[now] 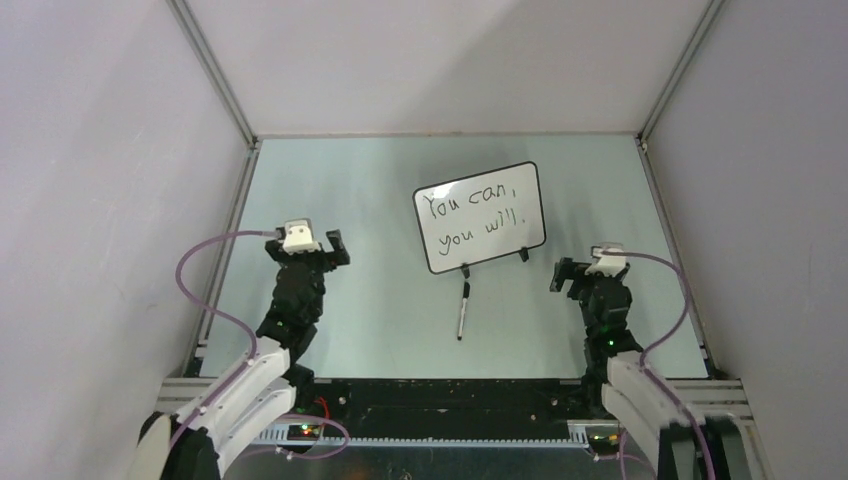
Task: Write a sentence on the whiteboard
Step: Reset both arms
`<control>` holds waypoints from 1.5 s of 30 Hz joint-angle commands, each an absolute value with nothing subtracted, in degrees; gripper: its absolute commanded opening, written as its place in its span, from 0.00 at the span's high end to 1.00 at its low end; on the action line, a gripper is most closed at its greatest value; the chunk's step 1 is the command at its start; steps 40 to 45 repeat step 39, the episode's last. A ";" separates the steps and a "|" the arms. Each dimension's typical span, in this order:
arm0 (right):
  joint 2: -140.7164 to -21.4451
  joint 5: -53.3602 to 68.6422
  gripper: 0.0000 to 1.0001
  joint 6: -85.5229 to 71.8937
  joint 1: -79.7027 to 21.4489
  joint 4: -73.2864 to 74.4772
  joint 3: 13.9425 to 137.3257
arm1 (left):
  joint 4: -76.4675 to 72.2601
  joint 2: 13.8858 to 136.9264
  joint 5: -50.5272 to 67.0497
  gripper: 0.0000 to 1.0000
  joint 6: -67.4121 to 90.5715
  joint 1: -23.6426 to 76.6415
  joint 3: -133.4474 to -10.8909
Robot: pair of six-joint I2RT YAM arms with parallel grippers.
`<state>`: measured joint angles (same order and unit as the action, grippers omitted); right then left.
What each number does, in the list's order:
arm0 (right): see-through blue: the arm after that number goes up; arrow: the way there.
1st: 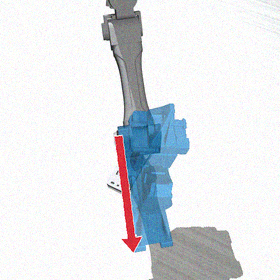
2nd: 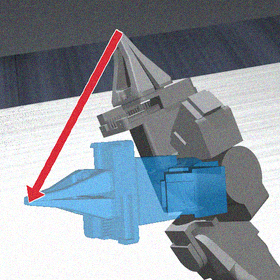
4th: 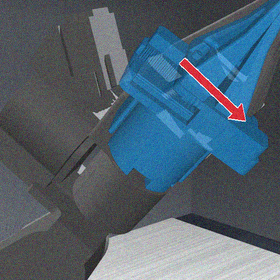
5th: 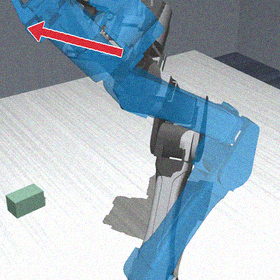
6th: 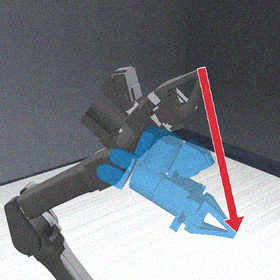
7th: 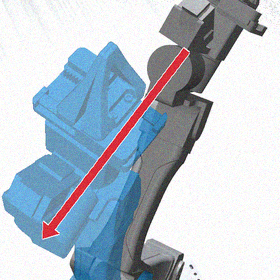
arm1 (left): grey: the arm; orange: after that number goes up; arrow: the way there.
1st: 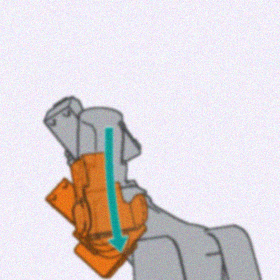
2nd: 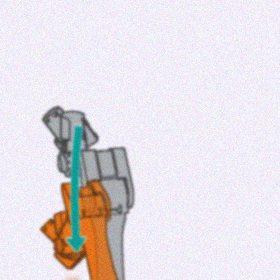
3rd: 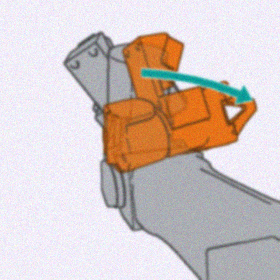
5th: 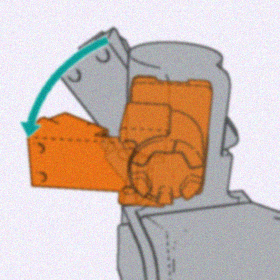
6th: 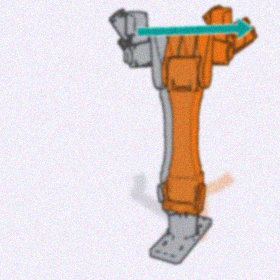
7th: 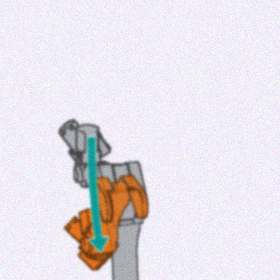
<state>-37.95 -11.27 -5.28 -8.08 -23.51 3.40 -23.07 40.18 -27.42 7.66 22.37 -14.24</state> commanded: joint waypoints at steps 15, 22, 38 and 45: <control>-76.89 2.53 0.01 -2.82 1.99 -60.15 11.28 | -66.97 70.69 -6.61 0.20 1.69 -4.83 -7.60; -77.23 -2.14 0.00 -1.56 0.11 -56.70 13.34 | -61.25 71.87 -5.37 0.01 0.94 -4.81 -10.32; -77.78 1.13 0.01 -2.59 1.50 -55.72 14.33 | -60.61 71.86 -5.97 0.01 1.02 -4.74 -10.80; -77.83 1.12 0.01 -2.61 1.52 -55.72 14.33 | -60.76 71.83 -6.02 0.01 1.07 -4.66 -10.57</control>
